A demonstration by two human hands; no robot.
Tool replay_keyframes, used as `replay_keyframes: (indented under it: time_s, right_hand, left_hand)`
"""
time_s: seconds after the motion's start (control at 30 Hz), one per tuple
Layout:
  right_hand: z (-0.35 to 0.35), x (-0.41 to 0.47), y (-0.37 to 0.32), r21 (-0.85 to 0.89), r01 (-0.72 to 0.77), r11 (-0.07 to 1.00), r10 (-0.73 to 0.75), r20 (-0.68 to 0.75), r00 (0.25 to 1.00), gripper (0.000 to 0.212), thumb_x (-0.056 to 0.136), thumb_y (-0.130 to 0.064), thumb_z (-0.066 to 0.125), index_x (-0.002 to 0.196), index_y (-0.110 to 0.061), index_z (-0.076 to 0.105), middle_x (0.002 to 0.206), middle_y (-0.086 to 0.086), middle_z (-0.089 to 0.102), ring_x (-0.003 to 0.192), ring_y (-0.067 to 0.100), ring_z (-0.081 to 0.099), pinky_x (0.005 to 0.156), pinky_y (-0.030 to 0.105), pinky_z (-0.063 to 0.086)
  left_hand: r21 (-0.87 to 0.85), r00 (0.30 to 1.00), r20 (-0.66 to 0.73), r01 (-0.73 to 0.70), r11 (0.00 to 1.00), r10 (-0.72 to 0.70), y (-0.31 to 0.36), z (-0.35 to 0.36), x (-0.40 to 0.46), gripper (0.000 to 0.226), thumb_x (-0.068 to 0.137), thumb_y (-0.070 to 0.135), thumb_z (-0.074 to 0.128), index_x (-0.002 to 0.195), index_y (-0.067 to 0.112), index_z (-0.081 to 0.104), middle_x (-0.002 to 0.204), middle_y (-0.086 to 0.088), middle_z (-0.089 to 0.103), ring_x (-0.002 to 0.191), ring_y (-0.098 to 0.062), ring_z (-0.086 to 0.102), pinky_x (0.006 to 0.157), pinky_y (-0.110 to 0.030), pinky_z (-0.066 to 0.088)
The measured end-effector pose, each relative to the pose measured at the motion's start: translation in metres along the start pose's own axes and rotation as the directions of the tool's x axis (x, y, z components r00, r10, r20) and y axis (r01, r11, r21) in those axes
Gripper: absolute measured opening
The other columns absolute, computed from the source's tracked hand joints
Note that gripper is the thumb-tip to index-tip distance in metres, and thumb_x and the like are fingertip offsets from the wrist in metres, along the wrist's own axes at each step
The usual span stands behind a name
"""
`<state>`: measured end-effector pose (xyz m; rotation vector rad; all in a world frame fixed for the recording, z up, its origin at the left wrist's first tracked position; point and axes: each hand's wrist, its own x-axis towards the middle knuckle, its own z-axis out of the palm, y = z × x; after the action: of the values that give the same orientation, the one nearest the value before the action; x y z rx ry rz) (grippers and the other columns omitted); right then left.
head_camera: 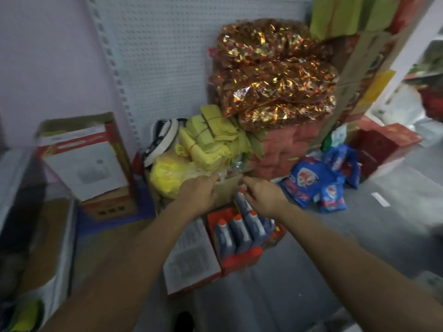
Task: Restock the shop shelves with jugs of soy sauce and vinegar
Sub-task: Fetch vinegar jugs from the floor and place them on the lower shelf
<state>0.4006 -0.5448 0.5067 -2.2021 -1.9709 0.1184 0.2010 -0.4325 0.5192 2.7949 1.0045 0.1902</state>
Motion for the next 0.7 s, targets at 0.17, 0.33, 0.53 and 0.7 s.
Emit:
replay_keyframes:
  time_s: [0.17,0.33,0.53,0.7]
  right_hand:
    - [0.010,0.043,0.059,0.102,-0.176,0.979,0.174,0.026,0.984,0.060,0.089,-0.052,0.024,0.126,-0.018,0.057,0.118,0.009,0.068,0.102,0.033,0.064,0.072,0.040,0.049]
    - [0.054,0.077,0.122,0.121,-0.299,0.947,0.278,0.164,0.947,0.054,0.094,-0.053,0.026,0.121,-0.020,0.059,0.115,0.009,0.066,0.098,0.036,0.064,0.074,0.043,0.052]
    - [0.165,0.122,0.213,0.118,-0.350,0.929,0.300,0.315,0.901,0.029,0.105,-0.030,0.048,0.127,-0.017,0.063,0.125,0.008,0.067,0.111,0.031,0.064,0.085,0.031,0.044]
    - [0.290,0.172,0.295,0.100,-0.414,0.905,0.337,0.425,0.840,0.033,0.106,-0.037,0.043,0.134,-0.026,0.057,0.132,0.003,0.061,0.115,0.028,0.062,0.084,0.030,0.044]
  left_hand:
    - [-0.051,0.990,0.073,-0.121,0.991,0.124,-0.009,0.039,0.106,0.041,0.093,0.033,0.053,0.134,0.027,0.054,0.114,-0.007,0.071,0.103,-0.032,0.068,0.078,-0.039,0.051]
    - [-0.159,0.971,0.205,-0.088,0.983,0.120,-0.017,0.103,0.174,0.036,0.095,0.032,0.051,0.129,0.022,0.060,0.118,-0.007,0.070,0.107,-0.031,0.066,0.083,-0.036,0.048]
    - [-0.147,0.896,0.436,-0.020,0.989,0.083,-0.045,0.219,0.232,0.044,0.090,0.035,0.052,0.133,0.024,0.055,0.122,-0.002,0.067,0.113,-0.026,0.065,0.095,-0.040,0.052]
    - [-0.151,0.832,0.555,0.104,0.983,-0.003,-0.073,0.332,0.321,0.067,0.097,0.028,0.058,0.157,0.024,0.030,0.146,-0.010,0.055,0.127,-0.027,0.057,0.105,-0.042,0.048]
